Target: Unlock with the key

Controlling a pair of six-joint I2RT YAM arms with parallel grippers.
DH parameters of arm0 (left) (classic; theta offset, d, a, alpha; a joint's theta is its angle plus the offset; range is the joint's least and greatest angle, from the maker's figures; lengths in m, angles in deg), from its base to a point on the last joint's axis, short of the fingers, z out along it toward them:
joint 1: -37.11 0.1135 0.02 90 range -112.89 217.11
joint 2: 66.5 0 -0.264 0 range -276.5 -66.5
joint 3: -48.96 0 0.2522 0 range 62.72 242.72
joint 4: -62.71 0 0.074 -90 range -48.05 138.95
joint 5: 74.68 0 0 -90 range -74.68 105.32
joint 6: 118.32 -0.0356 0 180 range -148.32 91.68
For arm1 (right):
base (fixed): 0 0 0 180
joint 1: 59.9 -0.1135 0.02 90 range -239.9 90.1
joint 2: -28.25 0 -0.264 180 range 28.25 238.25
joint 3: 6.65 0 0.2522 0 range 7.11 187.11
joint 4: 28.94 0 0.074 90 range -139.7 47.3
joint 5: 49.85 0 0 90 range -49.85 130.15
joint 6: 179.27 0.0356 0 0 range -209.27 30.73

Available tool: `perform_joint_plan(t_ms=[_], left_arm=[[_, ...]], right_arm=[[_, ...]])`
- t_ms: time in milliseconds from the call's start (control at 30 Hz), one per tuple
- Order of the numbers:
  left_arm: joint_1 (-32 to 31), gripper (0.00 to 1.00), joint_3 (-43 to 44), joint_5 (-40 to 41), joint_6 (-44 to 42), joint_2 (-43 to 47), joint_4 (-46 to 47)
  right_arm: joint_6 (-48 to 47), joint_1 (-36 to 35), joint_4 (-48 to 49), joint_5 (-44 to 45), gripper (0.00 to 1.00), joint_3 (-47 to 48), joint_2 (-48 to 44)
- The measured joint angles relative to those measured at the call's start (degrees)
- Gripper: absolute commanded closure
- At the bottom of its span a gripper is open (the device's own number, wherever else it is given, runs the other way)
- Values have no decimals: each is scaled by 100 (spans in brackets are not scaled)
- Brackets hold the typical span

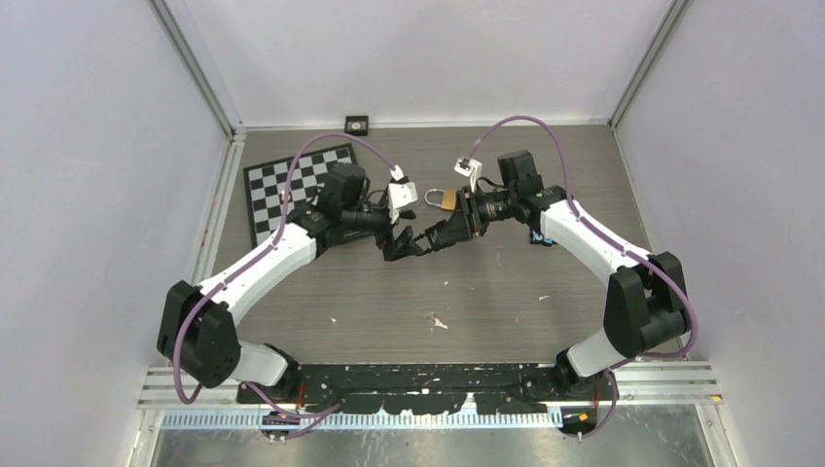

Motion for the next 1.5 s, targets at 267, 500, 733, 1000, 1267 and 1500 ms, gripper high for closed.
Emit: perform_joint_plan(t_ms=[267, 500, 733, 1000, 1267, 1500], left_arm=[[11, 31, 195, -450, -4, -439, -293], [11, 50, 328, -859, -22, -651, -715], [48, 57, 330, -1325, -201, -651, -898], [-7, 50, 334, -1980, -796, -651, -1558], [-343, 40, 339, -1663, -1486, -640, -2223], [-334, 26, 109, -798, -1427, 61, -1687]], right_arm=[[-90, 0, -13, -190, 100, -11, -133], [-66, 2, 7, -76, 99, -96, -146], [216, 76, 179, 109, 100, -238, -144], [684, 254, 645, 293, 99, -354, -146], [1193, 562, 1161, 323, 100, -470, -146], [1167, 579, 1165, 258, 100, -470, -144]])
